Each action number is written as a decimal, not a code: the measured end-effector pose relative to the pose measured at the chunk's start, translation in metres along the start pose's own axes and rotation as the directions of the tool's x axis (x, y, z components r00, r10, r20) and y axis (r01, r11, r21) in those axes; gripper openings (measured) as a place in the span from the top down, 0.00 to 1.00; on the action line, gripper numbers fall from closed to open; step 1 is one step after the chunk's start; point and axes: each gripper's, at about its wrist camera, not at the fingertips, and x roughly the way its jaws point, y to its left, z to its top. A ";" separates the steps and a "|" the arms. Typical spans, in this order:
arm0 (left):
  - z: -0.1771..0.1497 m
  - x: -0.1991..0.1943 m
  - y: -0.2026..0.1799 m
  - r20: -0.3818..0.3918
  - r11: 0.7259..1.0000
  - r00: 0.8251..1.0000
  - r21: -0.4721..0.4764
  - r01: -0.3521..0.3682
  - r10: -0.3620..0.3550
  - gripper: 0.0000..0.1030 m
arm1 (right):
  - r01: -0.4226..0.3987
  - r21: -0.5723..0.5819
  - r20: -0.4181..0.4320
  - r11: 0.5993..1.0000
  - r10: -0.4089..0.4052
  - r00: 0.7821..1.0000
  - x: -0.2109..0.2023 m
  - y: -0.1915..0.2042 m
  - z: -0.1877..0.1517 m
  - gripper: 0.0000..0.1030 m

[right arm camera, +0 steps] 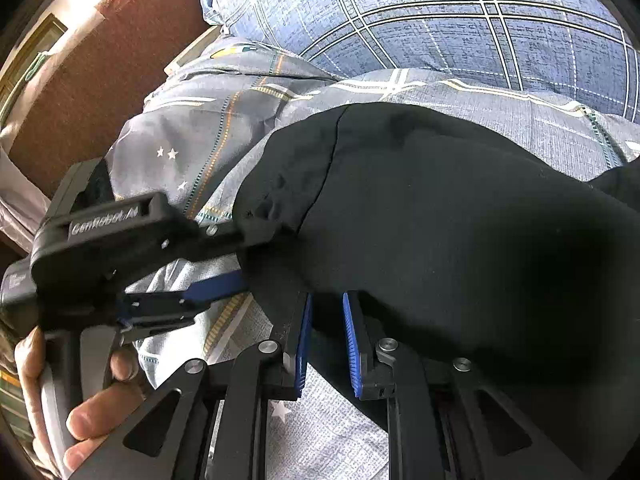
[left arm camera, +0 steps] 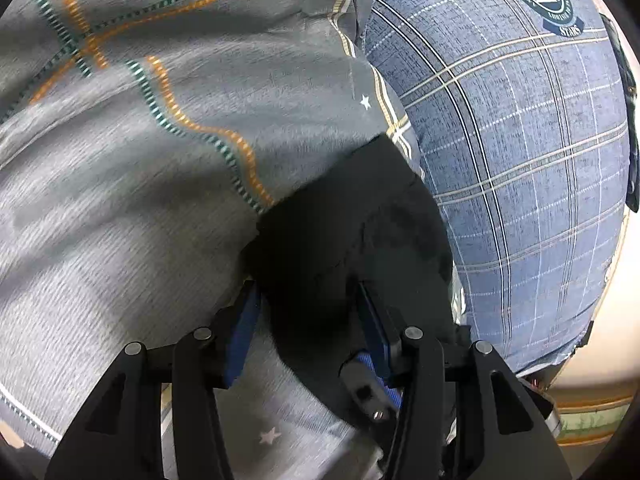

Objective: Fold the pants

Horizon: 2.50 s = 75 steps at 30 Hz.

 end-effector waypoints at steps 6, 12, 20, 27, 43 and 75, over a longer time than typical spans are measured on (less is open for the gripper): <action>0.005 0.003 -0.007 0.036 0.999 0.998 0.024 -0.043 0.042 0.81 | -0.009 0.007 0.005 1.000 0.009 1.000 0.001 -0.001 -0.001 0.85; 0.003 -0.006 -0.011 0.069 0.995 0.996 0.077 -0.058 0.053 0.89 | -0.064 0.031 0.055 0.997 0.062 0.997 -0.017 -0.004 -0.004 0.80; -0.024 -0.033 -0.059 0.252 0.935 0.963 0.310 -0.173 0.094 0.90 | -0.017 0.097 0.051 0.995 0.012 0.999 -0.038 -0.026 -0.016 0.85; -0.072 -0.054 -0.112 0.408 0.811 0.912 0.521 -0.265 0.037 0.90 | 0.012 0.109 0.077 0.994 -0.021 0.997 -0.092 -0.053 -0.021 0.81; -0.200 -0.013 -0.181 0.330 0.503 0.939 0.831 -0.239 -0.098 0.90 | -0.037 0.265 0.216 0.963 -0.023 0.976 -0.194 -0.159 -0.029 0.73; -0.152 -0.028 -0.139 0.195 0.735 0.979 0.673 -0.088 -0.061 0.32 | -0.083 0.068 0.171 0.994 0.070 0.983 -0.174 -0.114 0.003 0.54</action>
